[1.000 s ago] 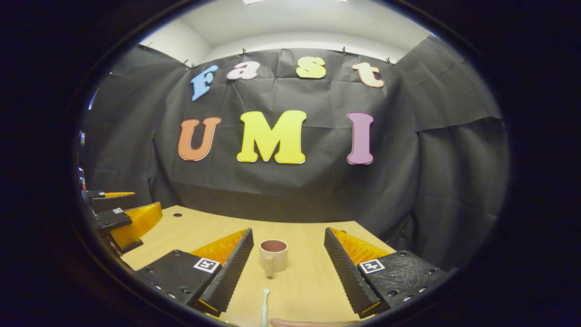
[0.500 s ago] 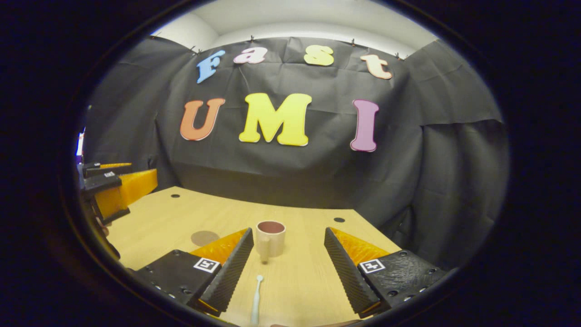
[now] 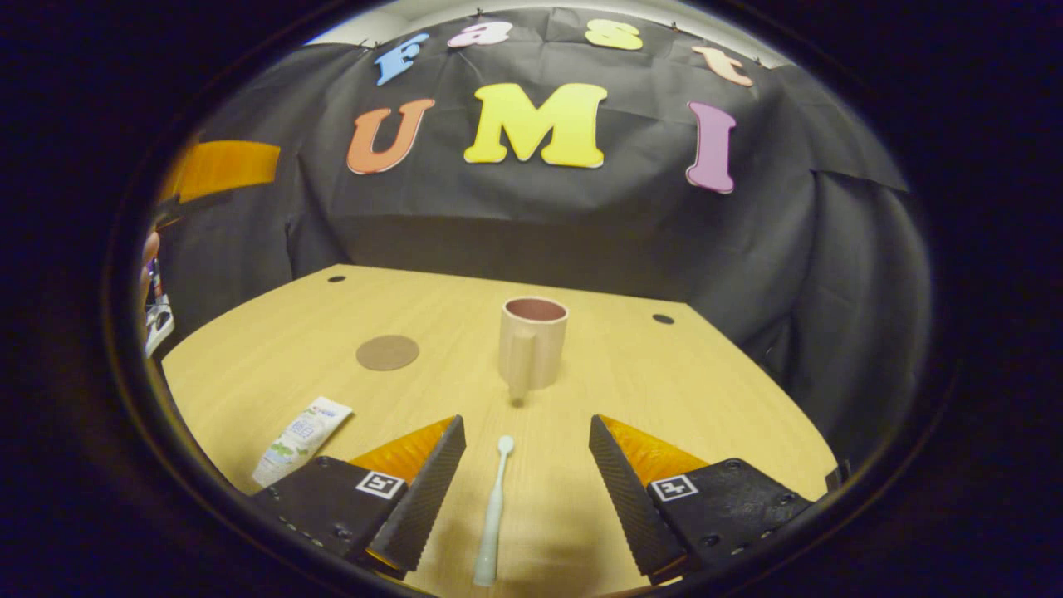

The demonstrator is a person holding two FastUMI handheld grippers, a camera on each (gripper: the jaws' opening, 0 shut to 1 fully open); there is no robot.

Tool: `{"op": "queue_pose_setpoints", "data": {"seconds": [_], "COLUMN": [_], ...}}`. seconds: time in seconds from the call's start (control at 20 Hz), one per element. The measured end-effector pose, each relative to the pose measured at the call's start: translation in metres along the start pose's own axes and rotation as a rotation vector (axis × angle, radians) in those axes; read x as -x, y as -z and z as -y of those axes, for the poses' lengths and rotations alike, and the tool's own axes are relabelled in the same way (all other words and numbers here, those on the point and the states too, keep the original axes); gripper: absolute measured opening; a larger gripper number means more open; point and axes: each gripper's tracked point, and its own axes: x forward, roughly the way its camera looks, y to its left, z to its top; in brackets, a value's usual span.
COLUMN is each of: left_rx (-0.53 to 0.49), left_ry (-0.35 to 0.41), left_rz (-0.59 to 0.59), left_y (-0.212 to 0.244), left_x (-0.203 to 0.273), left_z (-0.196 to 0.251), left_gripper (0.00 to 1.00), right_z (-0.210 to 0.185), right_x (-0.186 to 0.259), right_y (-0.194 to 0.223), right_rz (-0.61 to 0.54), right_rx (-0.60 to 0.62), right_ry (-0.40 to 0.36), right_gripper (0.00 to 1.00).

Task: Put the toothbrush and toothpaste on the desktop into the cup, then pick up the cup and place it on the coaster on the desktop.

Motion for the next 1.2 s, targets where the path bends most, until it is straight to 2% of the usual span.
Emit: {"op": "queue_pose_setpoints", "data": {"seconds": [0.1, 0.25, 0.4, 0.45, 0.5, 0.55, 0.6, 0.65, 0.7, 0.75, 0.9, 1.0, 1.2], "left_rx": [0.000, -0.001, 0.010, 0.017, 0.020, 0.024, 0.031, 0.037, 0.045, 0.054, 0.078, 0.081, 0.073], "left_ry": [0.001, -0.003, 0.008, 0.011, 0.007, 0.005, 0.006, 0.009, 0.011, 0.017, 0.058, 0.088, 0.044], "left_rz": [-0.004, -0.007, -0.022, -0.033, -0.043, -0.053, -0.063, -0.072, -0.082, -0.097, -0.126, -0.169, -0.238], "left_y": [0.000, 0.001, 0.004, 0.008, 0.010, 0.013, 0.016, 0.018, 0.021, 0.025, 0.037, 0.055, 0.084], "left_x": [0.001, 0.001, 0.000, 0.000, -0.002, -0.004, -0.004, -0.004, -0.004, -0.005, -0.007, -0.004, 0.003], "left_z": [0.000, -0.001, 0.001, 0.000, -0.001, -0.001, -0.001, 0.000, 0.000, 0.002, 0.012, 0.017, -0.006], "left_gripper": [0.97, 0.97, 0.97, 0.97, 0.97, 0.97, 0.97, 0.97, 0.97, 0.98, 0.98, 0.98, 0.98], "right_z": [-0.002, -0.009, -0.010, -0.012, -0.015, -0.014, -0.015, -0.015, -0.016, -0.015, -0.015, -0.014, -0.013], "right_x": [-0.008, -0.013, -0.019, -0.018, -0.018, -0.018, -0.018, -0.018, -0.019, -0.019, -0.019, -0.019, -0.016], "right_y": [0.020, 0.040, 0.054, 0.057, 0.058, 0.057, 0.059, 0.058, 0.059, 0.059, 0.058, 0.058, 0.053], "right_rz": [-0.070, -0.153, -0.199, -0.213, -0.215, -0.216, -0.222, -0.225, -0.228, -0.231, -0.215, -0.197, -0.170], "right_rx": [-0.018, -0.058, -0.061, -0.053, -0.057, -0.071, -0.079, -0.089, -0.093, -0.099, -0.080, -0.070, -0.144], "right_ry": [-0.011, -0.030, -0.033, -0.032, -0.043, -0.043, -0.050, -0.050, -0.059, -0.059, -0.052, -0.053, -0.089], "right_gripper": [0.90, 0.77, 0.72, 0.67, 0.55, 0.54, 0.46, 0.48, 0.23, 0.11, 0.00, 0.01, 0.01]}}
